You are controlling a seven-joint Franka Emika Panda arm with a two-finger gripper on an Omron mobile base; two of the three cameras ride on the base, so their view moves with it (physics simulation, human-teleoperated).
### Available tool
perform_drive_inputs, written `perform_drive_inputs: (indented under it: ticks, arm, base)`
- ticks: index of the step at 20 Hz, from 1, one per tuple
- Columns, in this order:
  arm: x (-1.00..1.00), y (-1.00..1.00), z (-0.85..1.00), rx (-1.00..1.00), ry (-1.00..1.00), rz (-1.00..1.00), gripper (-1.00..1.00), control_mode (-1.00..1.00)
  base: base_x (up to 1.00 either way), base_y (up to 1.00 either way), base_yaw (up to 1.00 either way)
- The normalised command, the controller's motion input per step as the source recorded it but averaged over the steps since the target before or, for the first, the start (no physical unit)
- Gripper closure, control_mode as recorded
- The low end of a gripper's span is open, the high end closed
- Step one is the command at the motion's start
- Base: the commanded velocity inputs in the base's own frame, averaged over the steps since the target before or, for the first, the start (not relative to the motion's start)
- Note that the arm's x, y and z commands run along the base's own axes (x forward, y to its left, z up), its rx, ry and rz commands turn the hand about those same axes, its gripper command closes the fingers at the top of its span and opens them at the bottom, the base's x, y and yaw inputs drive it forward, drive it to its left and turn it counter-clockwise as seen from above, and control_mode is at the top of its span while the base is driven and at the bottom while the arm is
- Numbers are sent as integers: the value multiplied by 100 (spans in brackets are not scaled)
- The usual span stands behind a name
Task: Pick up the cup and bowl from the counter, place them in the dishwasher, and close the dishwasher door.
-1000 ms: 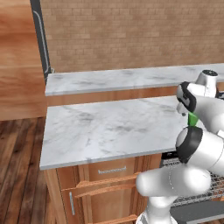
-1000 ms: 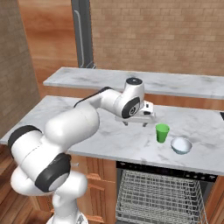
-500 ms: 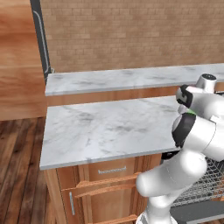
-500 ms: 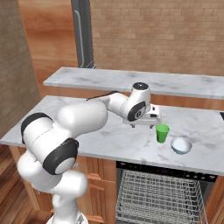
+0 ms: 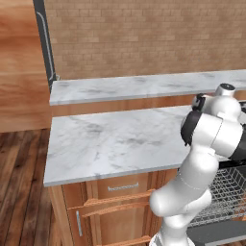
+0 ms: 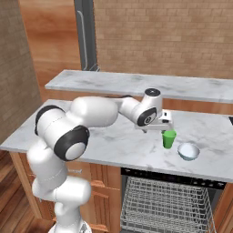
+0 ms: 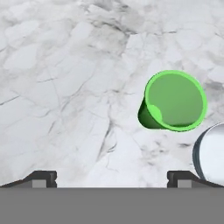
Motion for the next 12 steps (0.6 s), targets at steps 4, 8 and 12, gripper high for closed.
perform_drive_inputs:
  ticks: [4,8,12]
  arm:
    - [40,-24,-22,0,0,0,-100,-100]
    - [37,-23,-22,0,0,0,-100,-100]
    - [38,-22,-25,0,0,0,-100,-100]
  base:
    - [0,0,0]
    - [0,0,0]
    - [0,0,0]
